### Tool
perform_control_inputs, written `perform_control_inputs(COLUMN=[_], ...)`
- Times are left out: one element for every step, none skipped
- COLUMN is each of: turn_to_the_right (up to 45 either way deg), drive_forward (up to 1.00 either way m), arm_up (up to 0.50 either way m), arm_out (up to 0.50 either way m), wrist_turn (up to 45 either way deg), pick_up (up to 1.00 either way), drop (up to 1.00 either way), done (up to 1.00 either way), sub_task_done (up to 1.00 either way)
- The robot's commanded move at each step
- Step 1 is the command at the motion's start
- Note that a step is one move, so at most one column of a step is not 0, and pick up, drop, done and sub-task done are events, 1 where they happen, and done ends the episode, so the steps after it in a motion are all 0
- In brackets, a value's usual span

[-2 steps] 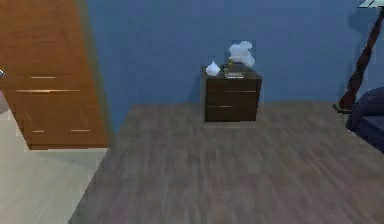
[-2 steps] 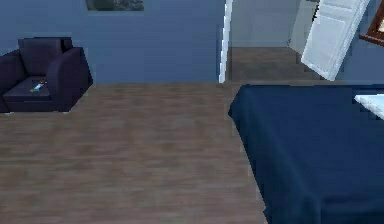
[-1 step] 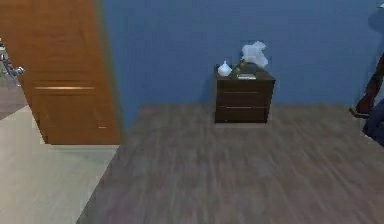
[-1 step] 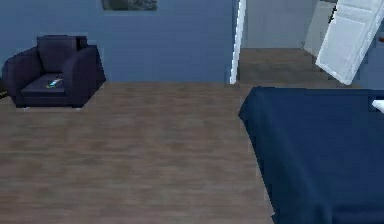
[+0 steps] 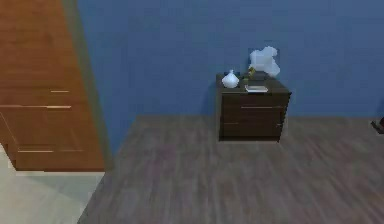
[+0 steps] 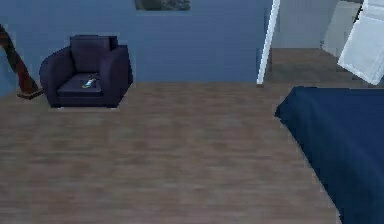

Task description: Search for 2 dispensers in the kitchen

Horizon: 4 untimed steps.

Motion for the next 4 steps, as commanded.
perform_control_inputs(turn_to_the_right=[-45.0,-12.0,0.0,-30.0], drive_forward=[0.0,0.0,0.8,0.0], arm_up=[0.0,0.0,0.0,0.0], arm_out=[0.0,0.0,0.0,0.0], wrist_turn=[0.0,0.0,0.0,0.0], pick_up=[0.0,0.0,0.0,0.0], drop=[0.0,0.0,0.0,0.0], done=[0.0,0.0,0.0,0.0], sub_task_done=[0.0,0.0,0.0,0.0])
